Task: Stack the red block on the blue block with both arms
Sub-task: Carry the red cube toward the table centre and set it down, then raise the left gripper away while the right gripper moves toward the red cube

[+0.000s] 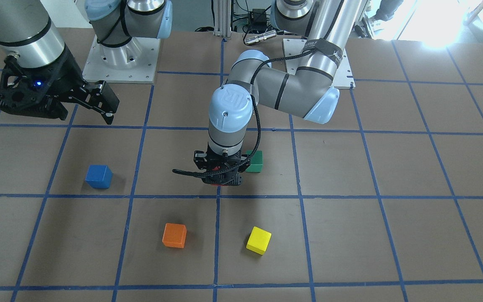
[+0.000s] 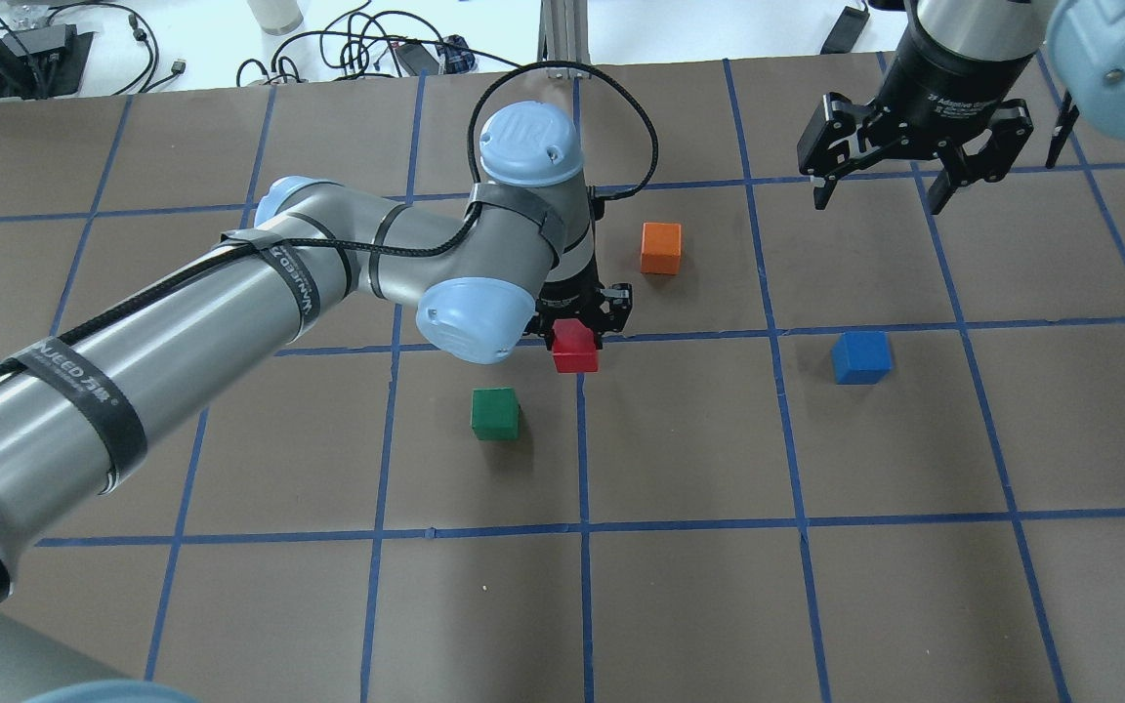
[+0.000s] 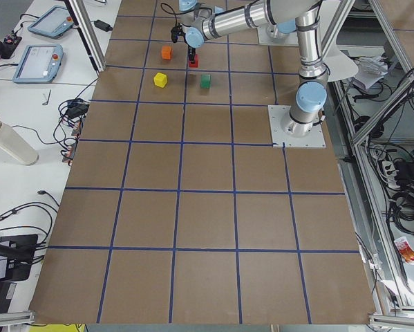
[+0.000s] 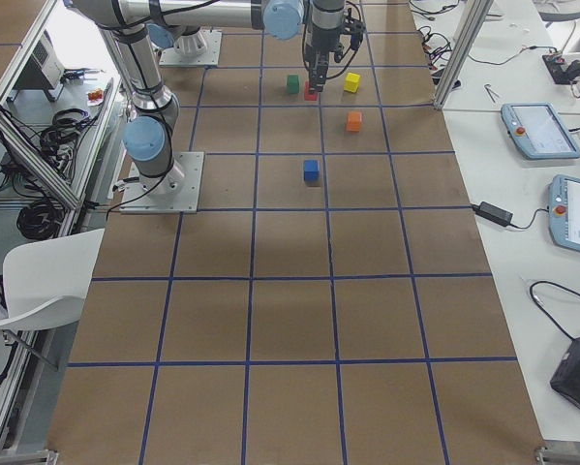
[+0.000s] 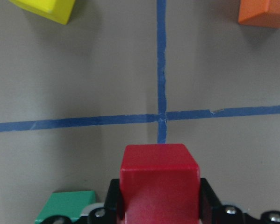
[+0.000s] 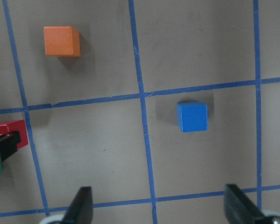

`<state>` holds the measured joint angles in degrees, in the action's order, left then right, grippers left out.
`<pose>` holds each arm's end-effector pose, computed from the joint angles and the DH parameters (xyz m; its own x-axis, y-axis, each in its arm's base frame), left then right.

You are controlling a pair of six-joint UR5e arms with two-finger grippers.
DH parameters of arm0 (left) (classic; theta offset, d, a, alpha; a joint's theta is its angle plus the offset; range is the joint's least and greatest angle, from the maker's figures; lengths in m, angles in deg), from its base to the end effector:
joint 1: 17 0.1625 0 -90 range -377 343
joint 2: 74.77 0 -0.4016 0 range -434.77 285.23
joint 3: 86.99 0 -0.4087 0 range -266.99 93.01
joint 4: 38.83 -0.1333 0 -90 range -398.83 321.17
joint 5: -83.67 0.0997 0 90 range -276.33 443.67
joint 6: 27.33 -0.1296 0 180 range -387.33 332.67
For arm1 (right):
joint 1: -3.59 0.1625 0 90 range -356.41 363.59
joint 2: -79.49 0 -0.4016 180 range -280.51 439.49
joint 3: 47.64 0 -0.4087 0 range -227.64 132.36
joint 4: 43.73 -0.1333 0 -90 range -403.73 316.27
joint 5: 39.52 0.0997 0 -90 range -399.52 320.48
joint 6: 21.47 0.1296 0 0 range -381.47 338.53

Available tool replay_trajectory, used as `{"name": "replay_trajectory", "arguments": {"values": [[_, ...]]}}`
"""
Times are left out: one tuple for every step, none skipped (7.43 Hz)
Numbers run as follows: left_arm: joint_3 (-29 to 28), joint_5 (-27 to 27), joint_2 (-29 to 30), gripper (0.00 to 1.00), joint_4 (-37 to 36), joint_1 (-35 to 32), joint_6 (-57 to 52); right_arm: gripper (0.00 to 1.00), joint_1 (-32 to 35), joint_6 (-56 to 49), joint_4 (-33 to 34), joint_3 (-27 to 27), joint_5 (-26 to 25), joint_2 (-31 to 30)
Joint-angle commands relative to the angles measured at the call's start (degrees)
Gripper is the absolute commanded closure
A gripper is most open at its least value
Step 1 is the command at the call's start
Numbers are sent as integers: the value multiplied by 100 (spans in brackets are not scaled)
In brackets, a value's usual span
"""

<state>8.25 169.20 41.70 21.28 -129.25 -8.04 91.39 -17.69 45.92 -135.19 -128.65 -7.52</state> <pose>-0.3683 -0.5216 0.1749 -0.9968 0.0485 0.0630 0.0521 0.9971 0.0557 0.1149 -0.5321 0.4286 -0.9944 0.1044 -0.0141 0.1042 0.9944 0.0165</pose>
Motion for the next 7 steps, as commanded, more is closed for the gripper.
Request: {"name": "replay_trajectory", "arguments": {"values": [[3, 33, 156, 11, 1, -157, -13, 0, 0, 0, 0, 1, 9, 0], [-23, 25, 157, 0, 36, -157, -13, 0, 0, 0, 0, -8, 1, 0], [3, 51, 113, 0, 227, -166, -22, 0, 0, 0, 0, -8, -8, 9], [-127, 121, -131, 0, 473, -96, -152, 0, 0, 0, 9, -16, -8, 9], [-581, 226, -385, 0, 1172, 139, -249, 0, 0, 0, 9, -16, -8, 9], [-1064, 279, -527, 0, 1849, 490, -363, 0, 9, 17, 9, -43, 53, 26], [-1312, 280, -659, 0, 2160, 911, -730, 0, 61, 418, 0, -217, 62, 26]]}}
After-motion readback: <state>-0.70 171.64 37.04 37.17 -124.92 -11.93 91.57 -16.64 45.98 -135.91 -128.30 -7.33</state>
